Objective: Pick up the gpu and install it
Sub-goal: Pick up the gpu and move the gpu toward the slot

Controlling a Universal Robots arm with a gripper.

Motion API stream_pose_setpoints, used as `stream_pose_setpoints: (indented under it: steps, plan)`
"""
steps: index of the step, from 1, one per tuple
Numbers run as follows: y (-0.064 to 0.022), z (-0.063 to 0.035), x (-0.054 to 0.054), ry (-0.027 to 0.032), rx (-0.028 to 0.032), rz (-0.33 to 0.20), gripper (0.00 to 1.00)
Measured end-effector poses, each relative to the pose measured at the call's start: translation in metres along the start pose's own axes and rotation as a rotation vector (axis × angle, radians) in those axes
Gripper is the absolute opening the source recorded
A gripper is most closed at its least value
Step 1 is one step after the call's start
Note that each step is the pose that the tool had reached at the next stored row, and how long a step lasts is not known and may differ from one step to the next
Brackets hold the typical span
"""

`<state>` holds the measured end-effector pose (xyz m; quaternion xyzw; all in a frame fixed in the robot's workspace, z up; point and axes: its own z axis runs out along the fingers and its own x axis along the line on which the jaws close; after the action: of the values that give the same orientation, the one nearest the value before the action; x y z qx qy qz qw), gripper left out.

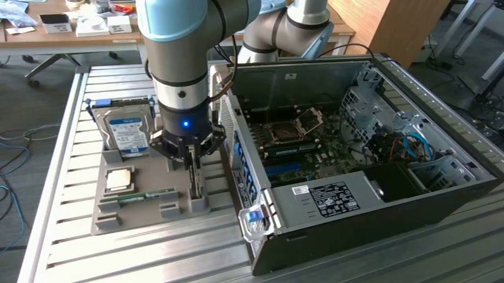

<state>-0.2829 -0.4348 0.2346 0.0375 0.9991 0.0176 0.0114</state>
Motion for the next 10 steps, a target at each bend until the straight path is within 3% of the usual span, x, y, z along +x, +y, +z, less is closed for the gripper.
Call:
stream_pose_setpoints:
  steps: [10]
  plan:
    - [0.0, 0.0, 0.0, 0.0007, -0.0005, -0.021, 0.27]
